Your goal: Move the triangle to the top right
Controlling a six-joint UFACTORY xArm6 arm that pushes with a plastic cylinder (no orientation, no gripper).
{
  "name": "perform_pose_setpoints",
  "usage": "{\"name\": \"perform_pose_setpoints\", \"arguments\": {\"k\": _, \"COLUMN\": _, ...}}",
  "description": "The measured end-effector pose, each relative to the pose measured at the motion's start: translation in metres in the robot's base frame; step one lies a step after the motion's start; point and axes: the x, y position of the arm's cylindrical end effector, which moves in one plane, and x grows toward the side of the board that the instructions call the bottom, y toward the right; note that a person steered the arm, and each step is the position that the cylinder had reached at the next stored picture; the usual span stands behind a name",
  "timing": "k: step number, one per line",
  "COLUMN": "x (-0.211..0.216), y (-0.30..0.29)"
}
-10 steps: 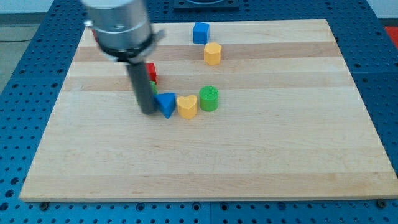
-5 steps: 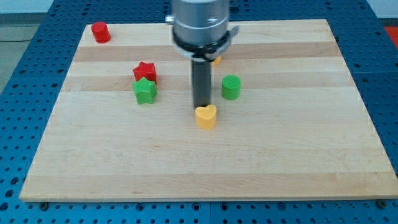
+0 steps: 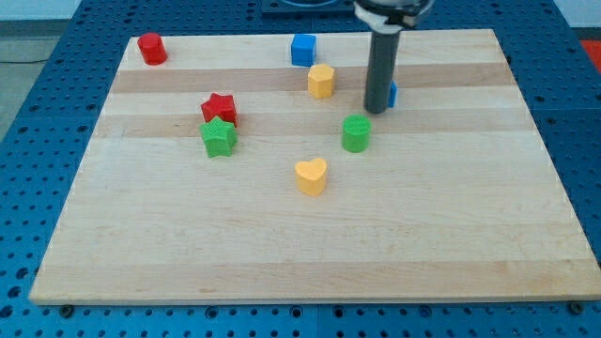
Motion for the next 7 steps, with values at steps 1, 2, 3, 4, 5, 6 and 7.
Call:
{"name": "perform_pose_setpoints", "arguments": {"k": 1, "x": -0.026, "y": 0.017}}
{"name": "perform_pose_setpoints", "arguments": {"k": 2, "x": -0.052, "y": 0.031}}
{"name": "perform_pose_setpoints", "arguments": {"k": 3, "x": -0.073, "y": 0.049}}
{"name": "perform_pose_setpoints", "arguments": {"k": 4, "x": -0.08, "y": 0.034}}
{"name": "perform_pose_setpoints", "arguments": {"k": 5, "x": -0.096, "y": 0.026}}
{"name": "perform_pose_setpoints", "arguments": {"k": 6, "x": -0.109, "y": 0.04}}
{"name": "perform_pose_setpoints", "arguments": {"k": 7, "x": -0.114, "y": 0.048}}
